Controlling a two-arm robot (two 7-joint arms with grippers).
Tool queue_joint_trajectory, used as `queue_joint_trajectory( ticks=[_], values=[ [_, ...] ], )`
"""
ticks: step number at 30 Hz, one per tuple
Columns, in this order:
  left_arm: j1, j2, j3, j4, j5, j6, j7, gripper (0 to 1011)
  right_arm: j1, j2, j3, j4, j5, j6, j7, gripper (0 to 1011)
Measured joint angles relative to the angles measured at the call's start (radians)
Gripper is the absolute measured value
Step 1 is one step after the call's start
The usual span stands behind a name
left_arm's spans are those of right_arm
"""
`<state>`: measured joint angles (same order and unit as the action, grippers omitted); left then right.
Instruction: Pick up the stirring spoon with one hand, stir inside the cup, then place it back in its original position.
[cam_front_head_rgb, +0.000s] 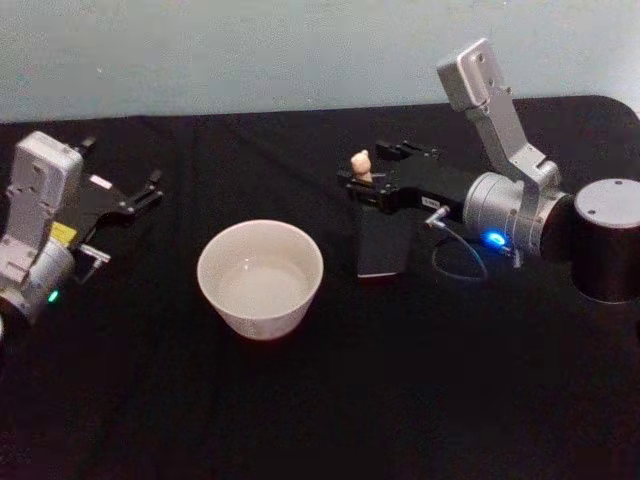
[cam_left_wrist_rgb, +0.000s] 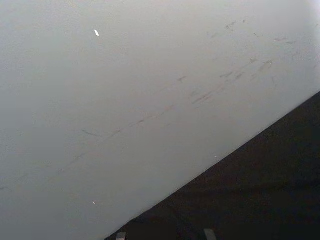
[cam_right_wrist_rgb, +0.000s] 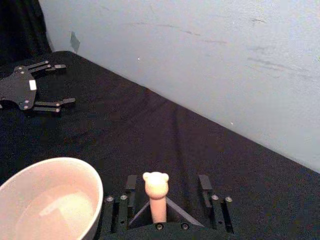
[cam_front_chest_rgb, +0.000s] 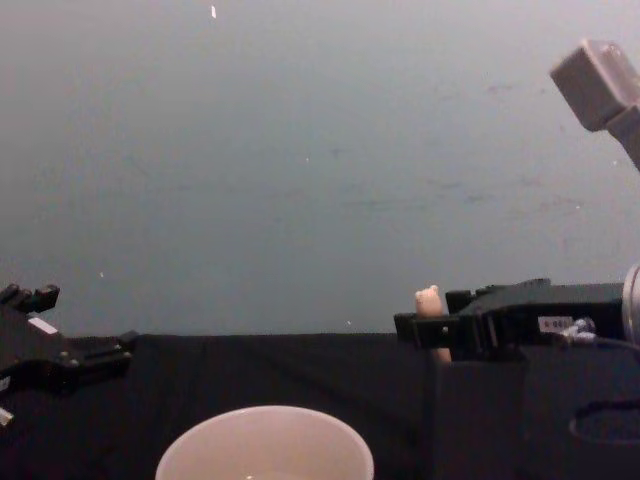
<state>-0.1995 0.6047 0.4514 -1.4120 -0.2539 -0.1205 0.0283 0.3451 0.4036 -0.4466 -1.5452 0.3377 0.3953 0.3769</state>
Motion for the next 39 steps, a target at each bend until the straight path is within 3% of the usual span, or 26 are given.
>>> queue_joint_trajectory(
  ticks=[8, 15, 18, 39],
  values=[
    [0.000, 0.000, 0.000, 0.000, 0.000, 0.000, 0.000, 1001, 0.000, 0.000, 0.000, 0.000, 0.000, 0.000, 0.000, 548],
    [0.000, 0.000, 0.000, 0.000, 0.000, 0.000, 0.000, 1001, 0.000, 0.000, 0.000, 0.000, 0.001, 0.000, -0.001, 280],
    [0.000, 0.000, 0.000, 0.000, 0.000, 0.000, 0.000, 1001, 0.000, 0.000, 0.000, 0.000, 0.001, 0.000, -0.001, 233],
    [0.000, 0.000, 0.000, 0.000, 0.000, 0.000, 0.000, 1002, -0.014, 0.002, 0.013, -0.016, 0.011, -0.014, -0.001, 221]
  ],
)
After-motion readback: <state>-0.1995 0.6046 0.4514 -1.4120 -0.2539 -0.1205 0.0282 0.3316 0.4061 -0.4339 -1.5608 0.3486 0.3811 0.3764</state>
